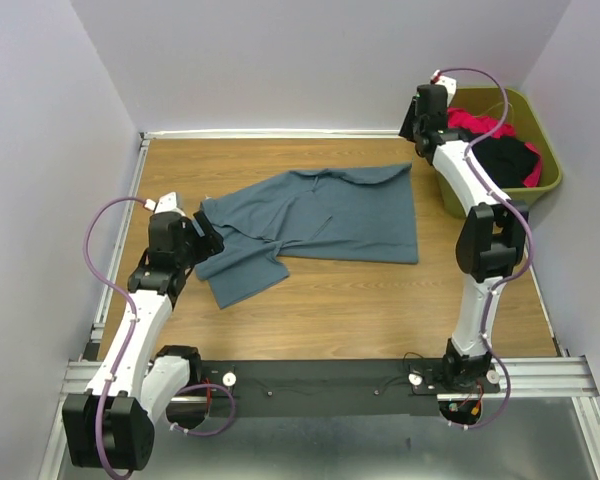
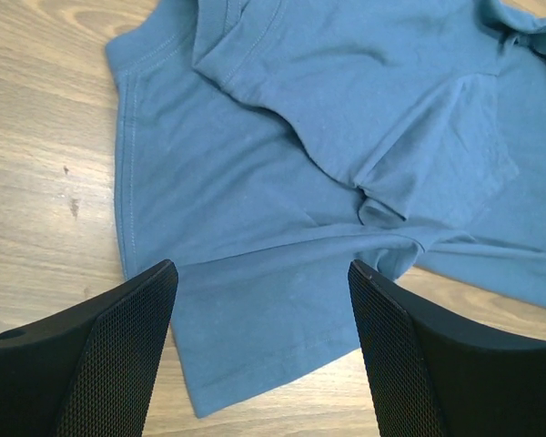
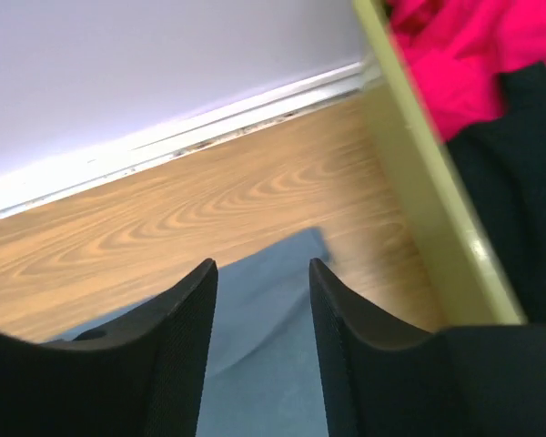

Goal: Fold and stack the t-shirts
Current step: Flatten the tshirt out

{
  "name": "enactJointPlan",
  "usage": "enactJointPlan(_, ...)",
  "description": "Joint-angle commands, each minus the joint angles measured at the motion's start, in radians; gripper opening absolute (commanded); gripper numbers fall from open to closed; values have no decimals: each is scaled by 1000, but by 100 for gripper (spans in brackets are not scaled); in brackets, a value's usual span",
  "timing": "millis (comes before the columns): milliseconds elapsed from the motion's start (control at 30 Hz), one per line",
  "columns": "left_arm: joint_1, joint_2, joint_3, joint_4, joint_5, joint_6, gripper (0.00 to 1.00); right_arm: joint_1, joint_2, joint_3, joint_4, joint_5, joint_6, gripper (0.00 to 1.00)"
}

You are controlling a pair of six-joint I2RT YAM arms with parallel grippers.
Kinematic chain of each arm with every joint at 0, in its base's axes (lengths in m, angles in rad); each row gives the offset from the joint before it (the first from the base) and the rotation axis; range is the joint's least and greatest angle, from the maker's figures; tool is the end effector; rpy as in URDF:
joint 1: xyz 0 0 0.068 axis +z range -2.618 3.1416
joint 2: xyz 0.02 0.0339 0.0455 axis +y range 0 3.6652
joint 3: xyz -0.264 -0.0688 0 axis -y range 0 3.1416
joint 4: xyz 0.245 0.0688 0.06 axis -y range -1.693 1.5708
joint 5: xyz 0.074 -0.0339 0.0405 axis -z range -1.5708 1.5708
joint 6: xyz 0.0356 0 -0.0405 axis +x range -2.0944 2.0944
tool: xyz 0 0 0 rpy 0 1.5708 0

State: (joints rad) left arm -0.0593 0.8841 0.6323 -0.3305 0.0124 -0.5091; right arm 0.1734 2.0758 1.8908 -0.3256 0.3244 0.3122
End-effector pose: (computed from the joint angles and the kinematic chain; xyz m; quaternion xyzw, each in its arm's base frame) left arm 0.1960 -0.0121 0.2545 -0.1934 0.8588 -0.1382 0.4538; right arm 0.4881 0.0740 0.3058 0.1405 0.8437 -0.0153 0.5178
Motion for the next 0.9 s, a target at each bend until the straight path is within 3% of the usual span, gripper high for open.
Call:
enactJointPlan(0,-2,38,7,7,41,11,84,40,-28,-51,-18,-178,27,54)
enactJointPlan(133,-10,116,38,25,52,24,82,92,-124,-235,-18,-318,5,54)
enactJointPlan(400,-77,379,185,83,23,41,63,239,-252,-583,-15,-439,22,53)
enactJointPlan(600,-125,617,290,119,14,6,63,275,-295,-720,10,-421,48,52)
enactJointPlan(867,-126,733,293,229,-40,-55,65,276,-338,-786,20,-400,44,52)
